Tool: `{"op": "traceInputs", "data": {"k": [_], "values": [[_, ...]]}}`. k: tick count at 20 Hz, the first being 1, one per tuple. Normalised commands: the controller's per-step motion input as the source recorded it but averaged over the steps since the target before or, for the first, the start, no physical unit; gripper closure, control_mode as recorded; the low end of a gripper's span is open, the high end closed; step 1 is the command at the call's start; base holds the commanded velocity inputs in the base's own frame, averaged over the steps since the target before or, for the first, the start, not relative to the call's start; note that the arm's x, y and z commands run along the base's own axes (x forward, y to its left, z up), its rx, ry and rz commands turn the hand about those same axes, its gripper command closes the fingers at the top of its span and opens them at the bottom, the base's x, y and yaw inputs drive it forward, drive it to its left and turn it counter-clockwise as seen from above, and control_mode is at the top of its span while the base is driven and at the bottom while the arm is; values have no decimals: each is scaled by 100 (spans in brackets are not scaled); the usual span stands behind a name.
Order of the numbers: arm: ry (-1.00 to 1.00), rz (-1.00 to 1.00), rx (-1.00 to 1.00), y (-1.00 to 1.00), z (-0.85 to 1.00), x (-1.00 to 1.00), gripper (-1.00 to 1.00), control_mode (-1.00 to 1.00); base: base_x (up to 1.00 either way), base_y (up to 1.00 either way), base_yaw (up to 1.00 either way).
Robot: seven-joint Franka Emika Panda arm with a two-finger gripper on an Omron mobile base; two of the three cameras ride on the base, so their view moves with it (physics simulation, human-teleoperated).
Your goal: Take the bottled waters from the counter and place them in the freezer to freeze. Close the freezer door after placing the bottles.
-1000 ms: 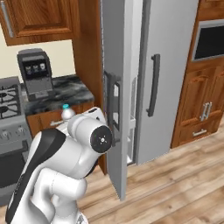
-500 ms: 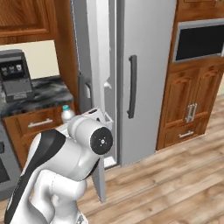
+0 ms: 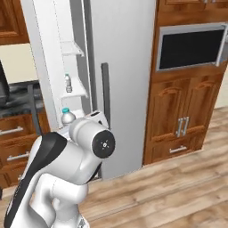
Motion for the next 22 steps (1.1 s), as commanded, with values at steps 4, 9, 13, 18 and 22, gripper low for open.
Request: {"op": "traceInputs", "data": {"k": [4,9,13,18,22], "values": [[0,0,0,0,0,0,100,100,27,-100,45],[0,0,0,0,0,0,100,100,31,-90,55],[0,0,0,0,0,0,100,100,28,-61,71],[0,0,0,0,0,0,100,100,42,-32,69],[0,0,0,0,0,0,100,100,63,-41,61]]}}
